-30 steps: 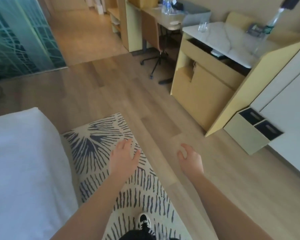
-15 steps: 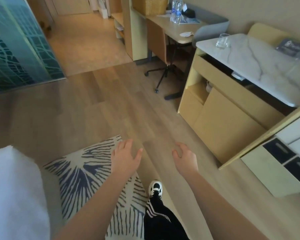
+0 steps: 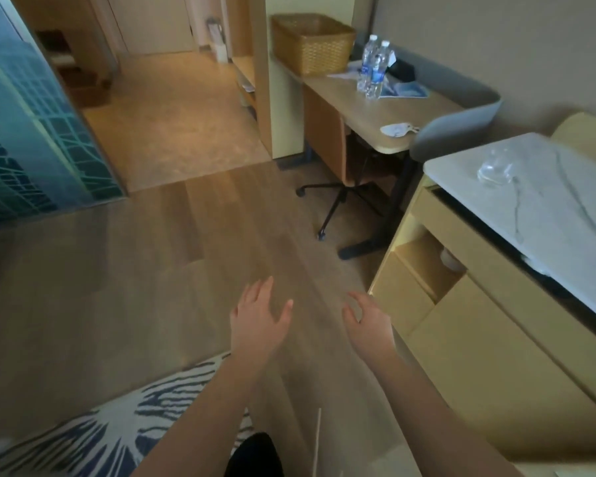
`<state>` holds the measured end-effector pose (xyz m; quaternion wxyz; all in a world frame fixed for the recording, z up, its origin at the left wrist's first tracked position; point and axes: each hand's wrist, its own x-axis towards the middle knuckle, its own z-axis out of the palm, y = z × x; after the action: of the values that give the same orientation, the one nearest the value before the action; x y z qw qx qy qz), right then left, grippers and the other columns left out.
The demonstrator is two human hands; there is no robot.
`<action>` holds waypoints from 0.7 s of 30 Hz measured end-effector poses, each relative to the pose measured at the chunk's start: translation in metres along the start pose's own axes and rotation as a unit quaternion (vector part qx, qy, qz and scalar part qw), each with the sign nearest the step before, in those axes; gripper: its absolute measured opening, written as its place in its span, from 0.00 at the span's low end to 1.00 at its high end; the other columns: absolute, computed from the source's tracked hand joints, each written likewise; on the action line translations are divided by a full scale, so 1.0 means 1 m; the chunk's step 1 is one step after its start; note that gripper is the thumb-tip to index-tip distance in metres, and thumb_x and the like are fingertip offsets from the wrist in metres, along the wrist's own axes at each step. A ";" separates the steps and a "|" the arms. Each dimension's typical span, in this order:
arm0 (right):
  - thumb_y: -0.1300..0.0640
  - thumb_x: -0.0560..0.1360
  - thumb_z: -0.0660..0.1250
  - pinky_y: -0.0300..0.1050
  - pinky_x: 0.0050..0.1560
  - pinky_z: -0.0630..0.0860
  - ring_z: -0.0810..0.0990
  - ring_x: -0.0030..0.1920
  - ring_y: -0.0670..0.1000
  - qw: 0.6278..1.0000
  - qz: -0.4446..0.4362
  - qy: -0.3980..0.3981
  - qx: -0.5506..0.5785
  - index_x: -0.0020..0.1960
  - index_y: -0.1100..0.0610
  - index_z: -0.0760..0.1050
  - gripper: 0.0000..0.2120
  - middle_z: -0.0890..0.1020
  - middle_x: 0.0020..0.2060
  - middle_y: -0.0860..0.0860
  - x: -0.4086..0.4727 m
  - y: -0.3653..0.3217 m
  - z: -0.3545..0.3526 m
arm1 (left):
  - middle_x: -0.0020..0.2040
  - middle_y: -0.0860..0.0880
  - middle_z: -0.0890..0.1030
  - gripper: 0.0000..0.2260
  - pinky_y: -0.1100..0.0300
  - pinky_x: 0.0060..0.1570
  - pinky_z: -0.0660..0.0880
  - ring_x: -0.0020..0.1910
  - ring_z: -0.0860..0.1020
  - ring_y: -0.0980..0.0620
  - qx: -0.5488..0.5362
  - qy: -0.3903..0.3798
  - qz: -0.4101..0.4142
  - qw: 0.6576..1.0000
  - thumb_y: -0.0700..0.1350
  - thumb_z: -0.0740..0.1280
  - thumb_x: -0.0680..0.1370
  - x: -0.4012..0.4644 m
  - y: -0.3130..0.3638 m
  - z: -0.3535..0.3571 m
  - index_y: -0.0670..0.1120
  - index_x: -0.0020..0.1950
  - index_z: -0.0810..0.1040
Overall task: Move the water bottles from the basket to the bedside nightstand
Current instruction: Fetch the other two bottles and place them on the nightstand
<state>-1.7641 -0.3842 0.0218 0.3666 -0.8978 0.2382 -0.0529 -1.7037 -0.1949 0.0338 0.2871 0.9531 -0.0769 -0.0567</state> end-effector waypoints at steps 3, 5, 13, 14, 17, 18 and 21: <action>0.49 0.79 0.61 0.46 0.64 0.68 0.73 0.65 0.52 1.000 -0.005 0.010 -0.010 0.67 0.54 0.72 0.19 0.76 0.65 0.52 0.071 -0.015 0.014 | 0.77 0.50 0.62 0.29 0.47 0.72 0.56 0.77 0.55 0.50 -0.004 0.001 0.002 1.000 0.61 0.57 0.78 0.074 0.003 0.004 0.53 0.77 0.58; 0.50 0.79 0.61 0.45 0.64 0.67 0.73 0.65 0.53 1.000 -0.018 0.010 -0.016 0.67 0.55 0.73 0.19 0.76 0.64 0.53 0.123 -0.024 0.026 | 0.76 0.50 0.63 0.29 0.47 0.71 0.56 0.76 0.56 0.49 -0.008 0.008 0.007 1.000 0.61 0.58 0.78 0.129 0.002 0.006 0.52 0.76 0.59; 0.51 0.79 0.62 0.43 0.60 0.70 0.74 0.62 0.50 1.000 -0.001 0.021 -0.003 0.68 0.54 0.71 0.19 0.75 0.64 0.52 0.364 -0.098 0.071 | 0.76 0.49 0.63 0.29 0.47 0.72 0.56 0.76 0.57 0.48 0.021 0.004 0.048 0.999 0.61 0.57 0.79 0.391 -0.005 -0.015 0.51 0.77 0.59; 0.51 0.78 0.63 0.44 0.60 0.70 0.74 0.62 0.50 1.000 0.003 0.030 -0.002 0.68 0.54 0.70 0.19 0.75 0.65 0.52 0.393 -0.110 0.071 | 0.76 0.49 0.63 0.29 0.46 0.72 0.56 0.76 0.57 0.48 0.028 0.003 0.058 0.998 0.61 0.57 0.79 0.423 -0.002 -0.022 0.51 0.77 0.59; 0.52 0.78 0.63 0.46 0.65 0.67 0.71 0.67 0.51 0.998 0.018 0.060 0.002 0.69 0.54 0.70 0.20 0.74 0.66 0.52 0.470 -0.141 0.068 | 0.76 0.48 0.64 0.28 0.45 0.71 0.58 0.76 0.58 0.47 0.036 0.008 0.087 0.995 0.60 0.58 0.79 0.507 0.013 -0.041 0.50 0.76 0.60; 0.52 0.78 0.63 0.46 0.65 0.67 0.71 0.67 0.51 0.997 0.022 0.069 0.005 0.68 0.54 0.71 0.19 0.74 0.66 0.52 0.492 -0.149 0.066 | 0.76 0.48 0.64 0.28 0.45 0.71 0.58 0.76 0.58 0.47 0.033 0.007 0.093 0.995 0.60 0.58 0.79 0.531 0.019 -0.044 0.50 0.76 0.60; 0.53 0.78 0.64 0.45 0.64 0.68 0.73 0.65 0.51 0.995 0.026 0.096 0.020 0.67 0.54 0.72 0.18 0.75 0.64 0.51 0.555 -0.164 0.060 | 0.76 0.48 0.64 0.28 0.47 0.71 0.59 0.75 0.59 0.48 0.022 -0.005 0.116 0.993 0.60 0.58 0.79 0.597 0.039 -0.044 0.50 0.76 0.60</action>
<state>-1.1948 -0.5040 0.0465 0.3609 -0.8749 0.2939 -0.1337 -1.1150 -0.3100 0.0537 0.2703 0.9435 -0.1901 -0.0261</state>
